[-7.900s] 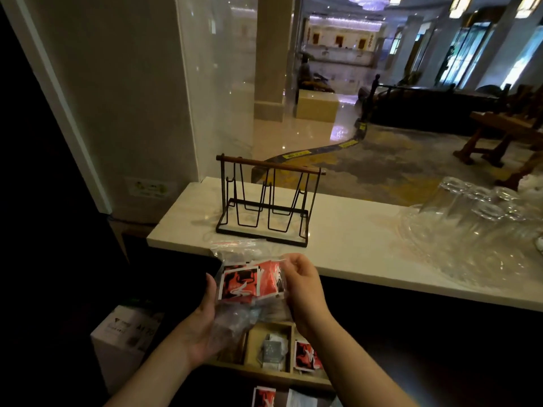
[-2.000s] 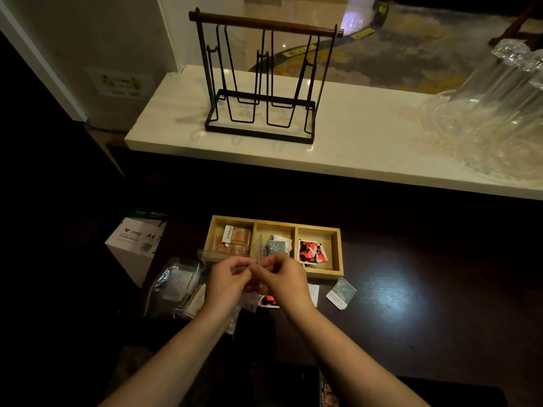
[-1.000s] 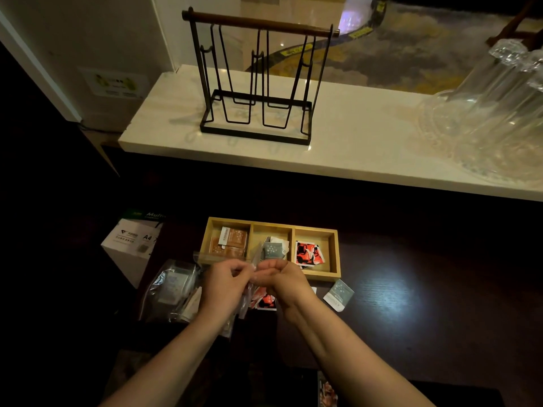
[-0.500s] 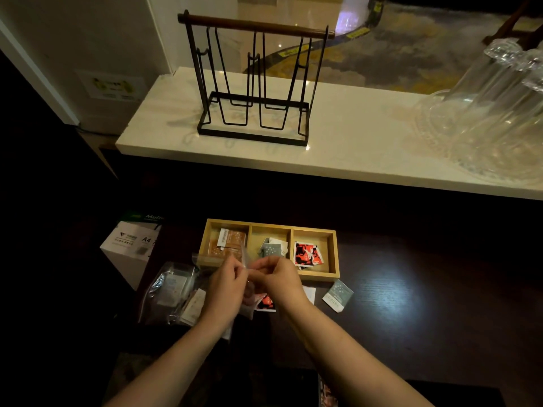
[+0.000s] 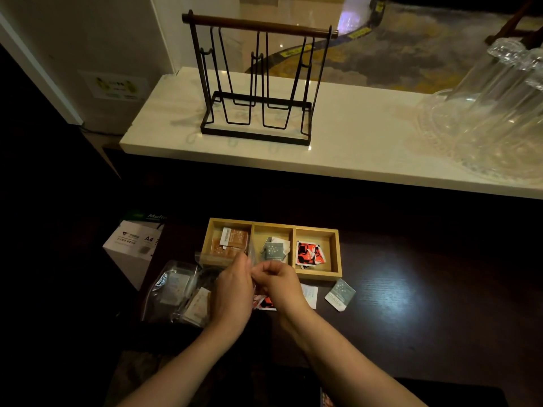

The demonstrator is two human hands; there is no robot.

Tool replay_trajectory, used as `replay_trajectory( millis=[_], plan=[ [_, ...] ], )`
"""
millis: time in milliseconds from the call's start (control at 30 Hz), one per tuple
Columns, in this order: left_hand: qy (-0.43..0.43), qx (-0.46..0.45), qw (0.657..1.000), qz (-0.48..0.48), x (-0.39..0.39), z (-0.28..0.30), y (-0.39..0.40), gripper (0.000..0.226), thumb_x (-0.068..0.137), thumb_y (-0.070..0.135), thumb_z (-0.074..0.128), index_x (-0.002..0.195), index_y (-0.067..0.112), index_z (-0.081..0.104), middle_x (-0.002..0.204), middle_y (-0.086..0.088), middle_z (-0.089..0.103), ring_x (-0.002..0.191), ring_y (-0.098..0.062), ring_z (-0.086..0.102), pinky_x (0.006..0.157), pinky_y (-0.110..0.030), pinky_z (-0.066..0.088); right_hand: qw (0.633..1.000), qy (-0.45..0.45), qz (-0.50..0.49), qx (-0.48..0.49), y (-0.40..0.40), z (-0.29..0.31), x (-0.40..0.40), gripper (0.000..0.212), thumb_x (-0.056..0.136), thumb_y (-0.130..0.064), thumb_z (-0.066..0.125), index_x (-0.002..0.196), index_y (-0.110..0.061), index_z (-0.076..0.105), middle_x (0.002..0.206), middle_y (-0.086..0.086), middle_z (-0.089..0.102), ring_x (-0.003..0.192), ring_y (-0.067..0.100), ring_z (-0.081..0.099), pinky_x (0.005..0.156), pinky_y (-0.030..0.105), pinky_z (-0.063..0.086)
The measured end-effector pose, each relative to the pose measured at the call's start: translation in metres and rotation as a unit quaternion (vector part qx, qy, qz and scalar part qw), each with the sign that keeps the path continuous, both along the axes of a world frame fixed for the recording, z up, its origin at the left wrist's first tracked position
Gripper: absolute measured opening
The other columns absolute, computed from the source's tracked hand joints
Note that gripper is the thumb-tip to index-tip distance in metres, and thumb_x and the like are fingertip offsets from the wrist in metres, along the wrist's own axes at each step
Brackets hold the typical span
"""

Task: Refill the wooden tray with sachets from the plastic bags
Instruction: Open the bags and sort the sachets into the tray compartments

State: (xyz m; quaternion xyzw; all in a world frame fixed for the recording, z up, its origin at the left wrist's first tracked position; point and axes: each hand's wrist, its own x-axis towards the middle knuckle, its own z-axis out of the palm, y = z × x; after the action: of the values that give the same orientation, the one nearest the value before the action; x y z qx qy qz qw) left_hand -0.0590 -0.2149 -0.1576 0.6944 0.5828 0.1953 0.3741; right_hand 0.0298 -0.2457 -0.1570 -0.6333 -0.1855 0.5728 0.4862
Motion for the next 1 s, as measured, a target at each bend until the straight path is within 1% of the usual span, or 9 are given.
replay_trajectory(
  millis=[133,267,333,367,467,533,667,833,1000],
  plan=[
    [-0.076,-0.088,0.993,0.005,0.001,-0.003,0.006,0.033,0.101,0.025,0.030,0.079,0.016,0.052,0.075,-0.006,0.061,0.069,-0.018,0.057,0.059,-0.029,0.039,0.996,0.089,0.009,-0.002,0.002,-0.003,0.007,0.013,0.090,-0.004,0.056,0.082,-0.006,0.066,0.076,0.006,0.065,0.072,0.018,0.061,0.067,0.027,0.050],
    [-0.187,-0.203,0.961,0.033,0.001,-0.003,0.011,0.029,0.101,0.026,0.030,0.089,0.021,0.056,0.087,-0.011,0.064,0.081,-0.025,0.062,0.070,-0.036,0.048,0.979,0.202,-0.002,-0.007,0.006,-0.004,0.016,0.011,0.089,0.000,0.054,0.088,-0.001,0.066,0.079,0.011,0.067,0.072,0.021,0.065,0.071,0.030,0.054],
    [-0.224,-0.235,0.944,0.056,-0.001,-0.003,0.013,0.028,0.101,0.027,0.031,0.095,0.020,0.057,0.084,-0.014,0.063,0.077,-0.025,0.062,0.069,-0.040,0.051,0.970,0.240,-0.016,-0.009,0.006,-0.005,0.018,0.012,0.089,0.000,0.054,0.087,-0.002,0.065,0.078,0.010,0.067,0.070,0.020,0.064,0.068,0.030,0.055],
    [-0.229,-0.244,0.941,0.058,-0.002,-0.002,0.013,0.028,0.101,0.026,0.031,0.097,0.017,0.057,0.075,-0.011,0.060,0.066,-0.018,0.062,0.060,-0.034,0.050,0.969,0.244,-0.025,-0.012,0.006,-0.005,0.019,0.011,0.089,0.000,0.054,0.086,-0.003,0.065,0.077,0.009,0.067,0.068,0.019,0.064,0.067,0.029,0.055],
    [-0.186,-0.245,0.951,0.024,-0.007,-0.001,0.017,0.031,0.101,0.026,0.031,0.086,0.009,0.052,0.057,-0.001,0.041,0.042,-0.008,0.042,0.044,-0.022,0.039,0.989,0.145,-0.016,-0.029,0.004,-0.005,0.021,0.007,0.089,-0.003,0.056,0.088,-0.003,0.063,0.077,0.007,0.067,0.068,0.018,0.062,0.067,0.028,0.053],
    [-0.148,-0.227,0.962,-0.019,-0.010,0.002,0.020,0.030,0.101,0.026,0.033,0.080,0.011,0.048,0.059,-0.002,0.043,0.046,-0.012,0.044,0.044,-0.025,0.042,0.999,0.030,0.024,-0.027,0.003,-0.002,0.023,0.008,0.090,-0.006,0.056,0.091,-0.003,0.063,0.082,0.007,0.066,0.074,0.019,0.063,0.070,0.030,0.053],
    [-0.077,-0.161,0.981,-0.072,-0.010,0.011,0.021,0.018,0.097,0.031,0.040,0.085,0.019,0.047,0.070,-0.009,0.056,0.055,-0.023,0.058,0.044,-0.027,0.047,0.986,-0.148,0.078,0.009,0.008,0.008,0.021,0.005,0.089,-0.010,0.060,0.085,-0.012,0.062,0.077,0.003,0.063,0.066,0.011,0.061,0.060,0.020,0.050],
    [0.003,-0.084,0.993,-0.080,-0.008,0.016,0.019,0.020,0.088,0.008,0.054,0.082,0.023,0.043,0.067,-0.005,0.058,0.059,-0.020,0.057,0.051,-0.024,0.043,0.977,-0.195,0.076,0.025,0.008,0.010,0.022,0.011,0.085,-0.009,0.065,0.076,-0.016,0.061,0.072,0.003,0.065,0.063,0.014,0.063,0.064,0.028,0.057],
    [0.086,-0.002,0.995,-0.042,-0.024,0.028,0.030,0.015,0.088,0.003,0.054,0.087,0.018,0.054,0.063,-0.002,0.059,0.052,-0.017,0.057,0.043,-0.019,0.041,0.948,-0.310,0.067,0.011,-0.001,0.013,0.040,0.025,0.083,-0.001,0.062,0.068,-0.020,0.057,0.070,0.005,0.067,0.063,0.018,0.068,0.067,0.035,0.060]
  ],
)
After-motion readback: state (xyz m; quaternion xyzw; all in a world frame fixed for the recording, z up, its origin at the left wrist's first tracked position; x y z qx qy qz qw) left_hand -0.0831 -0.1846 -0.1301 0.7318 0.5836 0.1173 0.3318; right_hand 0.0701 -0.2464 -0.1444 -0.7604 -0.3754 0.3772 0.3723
